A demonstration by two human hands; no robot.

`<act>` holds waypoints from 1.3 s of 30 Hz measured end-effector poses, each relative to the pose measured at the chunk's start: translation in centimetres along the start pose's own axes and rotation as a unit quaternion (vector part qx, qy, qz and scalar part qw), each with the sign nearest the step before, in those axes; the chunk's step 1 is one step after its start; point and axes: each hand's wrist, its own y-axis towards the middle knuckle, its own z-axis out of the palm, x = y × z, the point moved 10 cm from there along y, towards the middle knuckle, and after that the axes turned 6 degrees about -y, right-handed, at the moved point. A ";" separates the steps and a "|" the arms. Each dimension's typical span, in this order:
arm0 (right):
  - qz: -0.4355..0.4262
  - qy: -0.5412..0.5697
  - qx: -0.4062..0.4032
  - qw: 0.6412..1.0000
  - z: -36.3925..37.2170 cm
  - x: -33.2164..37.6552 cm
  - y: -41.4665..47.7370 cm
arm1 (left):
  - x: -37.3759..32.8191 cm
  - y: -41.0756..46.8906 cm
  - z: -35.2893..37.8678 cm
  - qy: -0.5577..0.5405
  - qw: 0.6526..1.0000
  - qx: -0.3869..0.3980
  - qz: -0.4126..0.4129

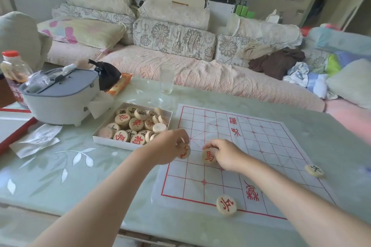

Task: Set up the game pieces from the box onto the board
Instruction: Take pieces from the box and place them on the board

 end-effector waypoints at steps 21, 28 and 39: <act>-0.154 -0.058 -0.017 0.986 2.0 8.1 -4.2 | 2.4 -1.3 -4.6 -0.107 0.987 -0.115 -0.034; -0.191 -0.057 -0.012 0.980 4.8 10.6 -4.3 | 3.5 -2.3 -5.9 -0.108 0.986 -0.125 -0.029; -0.222 0.075 -0.128 0.964 0.0 11.3 -1.0 | 2.2 -1.2 -5.4 -0.161 0.982 -0.097 -0.028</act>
